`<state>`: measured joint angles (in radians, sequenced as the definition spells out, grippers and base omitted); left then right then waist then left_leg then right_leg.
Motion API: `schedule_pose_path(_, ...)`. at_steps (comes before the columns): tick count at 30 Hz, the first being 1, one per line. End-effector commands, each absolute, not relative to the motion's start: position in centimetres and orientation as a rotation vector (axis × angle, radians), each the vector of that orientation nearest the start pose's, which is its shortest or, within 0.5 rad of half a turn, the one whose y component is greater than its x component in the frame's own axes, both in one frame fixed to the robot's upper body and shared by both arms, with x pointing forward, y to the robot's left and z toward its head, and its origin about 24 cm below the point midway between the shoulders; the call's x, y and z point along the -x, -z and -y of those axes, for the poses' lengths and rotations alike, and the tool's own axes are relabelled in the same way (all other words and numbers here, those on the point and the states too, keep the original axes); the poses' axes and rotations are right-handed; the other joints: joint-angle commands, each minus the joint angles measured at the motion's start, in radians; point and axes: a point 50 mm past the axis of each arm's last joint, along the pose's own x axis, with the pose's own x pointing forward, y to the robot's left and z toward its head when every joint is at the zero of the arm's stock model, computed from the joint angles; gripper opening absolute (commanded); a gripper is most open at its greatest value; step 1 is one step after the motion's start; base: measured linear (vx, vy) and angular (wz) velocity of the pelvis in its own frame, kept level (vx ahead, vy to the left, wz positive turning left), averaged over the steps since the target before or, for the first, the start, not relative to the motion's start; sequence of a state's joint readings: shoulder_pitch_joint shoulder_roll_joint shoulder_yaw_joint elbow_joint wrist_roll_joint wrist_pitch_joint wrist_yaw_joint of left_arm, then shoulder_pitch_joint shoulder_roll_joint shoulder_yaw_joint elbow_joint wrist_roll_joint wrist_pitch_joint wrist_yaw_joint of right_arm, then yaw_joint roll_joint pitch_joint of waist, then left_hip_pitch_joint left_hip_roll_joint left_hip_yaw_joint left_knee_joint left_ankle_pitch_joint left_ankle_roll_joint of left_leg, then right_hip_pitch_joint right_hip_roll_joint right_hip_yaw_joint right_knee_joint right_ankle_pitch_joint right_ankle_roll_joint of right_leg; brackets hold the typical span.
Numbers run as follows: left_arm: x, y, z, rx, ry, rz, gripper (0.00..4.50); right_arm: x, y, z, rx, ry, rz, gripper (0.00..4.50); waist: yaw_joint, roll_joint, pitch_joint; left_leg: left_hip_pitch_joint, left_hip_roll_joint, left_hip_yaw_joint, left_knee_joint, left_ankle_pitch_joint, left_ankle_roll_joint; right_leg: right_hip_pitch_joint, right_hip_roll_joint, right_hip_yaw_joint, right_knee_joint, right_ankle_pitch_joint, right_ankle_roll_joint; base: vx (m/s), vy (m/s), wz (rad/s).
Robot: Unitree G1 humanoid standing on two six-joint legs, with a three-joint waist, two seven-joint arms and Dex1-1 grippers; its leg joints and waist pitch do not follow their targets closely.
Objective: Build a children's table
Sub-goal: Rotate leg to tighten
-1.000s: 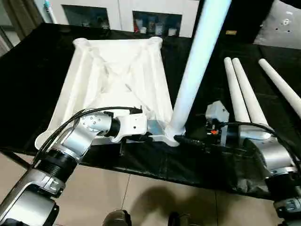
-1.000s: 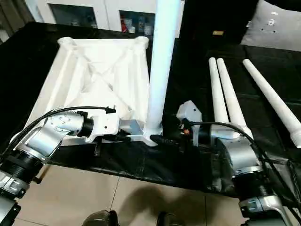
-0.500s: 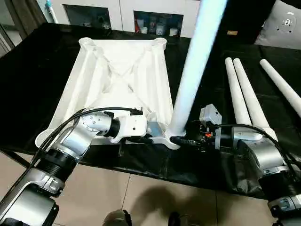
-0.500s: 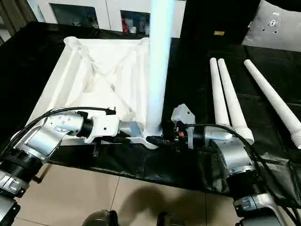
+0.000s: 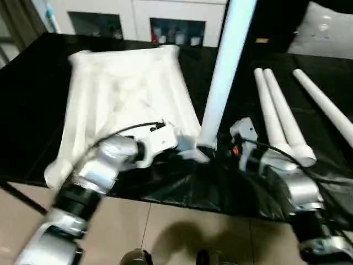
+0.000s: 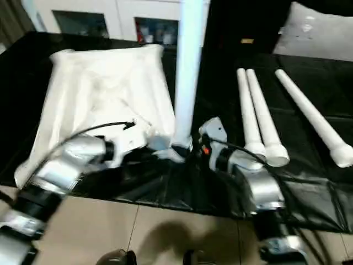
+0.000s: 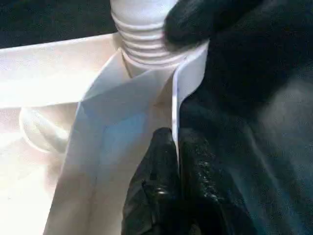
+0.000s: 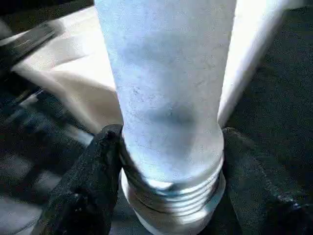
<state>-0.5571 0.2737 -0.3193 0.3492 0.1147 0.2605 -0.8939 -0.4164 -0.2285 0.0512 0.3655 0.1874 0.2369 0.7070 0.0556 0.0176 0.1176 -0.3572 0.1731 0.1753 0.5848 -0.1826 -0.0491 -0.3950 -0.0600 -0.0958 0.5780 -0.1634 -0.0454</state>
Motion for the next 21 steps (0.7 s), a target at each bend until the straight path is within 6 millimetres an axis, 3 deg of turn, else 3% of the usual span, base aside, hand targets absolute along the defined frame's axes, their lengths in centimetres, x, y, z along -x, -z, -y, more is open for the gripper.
schedule_pose_path(1, -31.5, -7.5, -5.4, -0.404, 1.097, -0.252, 0.0, -32.0, -3.9, 11.9, -0.039, -0.689, -0.291, 2.72, -0.002, -0.005, -0.066, 0.008, 0.055, -0.031, -0.07, -0.257, 0.029, 0.044, -0.106, 0.053, -0.1, -0.541, -0.114, 0.0, 0.0, 0.0)
schedule_pose_path(5, -31.8, -8.2, -3.1, -0.33, 0.991, -0.222, 0.0, -33.1, -3.6, 12.2, -0.073, -0.498, -0.301, 2.72, -0.009, -0.008, -0.067, 0.007, 0.051, -0.026, -0.068, -0.236, 0.055, 0.039, -0.1, 0.056, -0.102, -0.489, -0.119, 0.0, 0.0, 0.0)
schedule_pose_path(7, -32.0, -8.6, -2.7, -0.329, 0.968, -0.204, 0.0, -33.2, -3.5, 12.2, -0.096, -0.46, -0.303, 2.72, -0.005, -0.008, -0.072, 0.001, 0.049, -0.025, -0.067, -0.194, 0.075, 0.042, -0.098, 0.058, -0.096, -0.45, -0.119, 0.0, 0.0, 0.0)
schedule_pose_path(11, -32.3, -8.7, -3.4, -0.384, 0.948, -0.204, 0.0, -33.1, -3.7, 12.1, -0.095, -0.469, -0.273, 2.72, 0.002, -0.003, -0.085, -0.007, 0.055, -0.024, -0.062, -0.112, 0.105, 0.047, -0.097, 0.06, -0.072, -0.27, -0.16, 0.0, 0.0, 0.0)
schedule_pose_path(12, -32.4, -8.6, -3.7, -0.401, 0.945, -0.211, 0.0, -33.1, -3.7, 12.2, -0.098, -0.47, -0.266, 3.07, 0.002, -0.002, -0.087, -0.008, 0.055, -0.024, -0.061, -0.099, 0.111, 0.048, -0.096, 0.061, -0.067, -0.233, -0.172, 0.0, 0.0, 0.0)
schedule_pose_path(13, -32.5, -8.5, -4.1, -0.423, 0.947, -0.215, 0.0, -33.0, -3.8, 12.4, -0.104, -0.469, -0.249, 3.07, 0.004, -0.002, -0.086, -0.01, 0.055, -0.023, -0.06, -0.088, 0.124, 0.048, -0.096, 0.061, -0.062, -0.192, -0.187, 0.0, 0.0, 0.0)
schedule_pose_path(14, -32.5, -8.4, -4.5, -0.444, 0.95, -0.223, 0.0, -33.0, -3.9, 12.7, -0.11, -0.47, -0.235, 3.42, 0.004, -0.001, -0.085, -0.012, 0.054, -0.023, -0.06, -0.093, 0.132, 0.05, -0.097, 0.06, -0.063, -0.186, -0.192, 0.0, 0.0, 0.0)
schedule_pose_path(19, -32.5, -7.8, -5.7, -0.512, 0.978, -0.24, 0.0, -32.7, -4.8, 13.9, -0.097, -0.522, -0.18, 3.75, 0.008, 0.0, -0.085, -0.009, 0.058, -0.023, -0.06, -0.107, 0.135, 0.052, -0.097, 0.06, -0.061, -0.185, -0.198, 0.0, 0.0, 0.0)
schedule_pose_path(21, -32.3, -7.4, -6.7, -0.56, 1.028, -0.256, 0.0, -32.4, -5.5, 15.2, -0.056, -0.603, -0.15, 3.89, 0.008, 0.001, -0.081, -0.008, 0.058, -0.021, -0.062, -0.132, 0.128, 0.049, -0.098, 0.059, -0.068, -0.224, -0.193, 0.0, 0.0, 0.0)
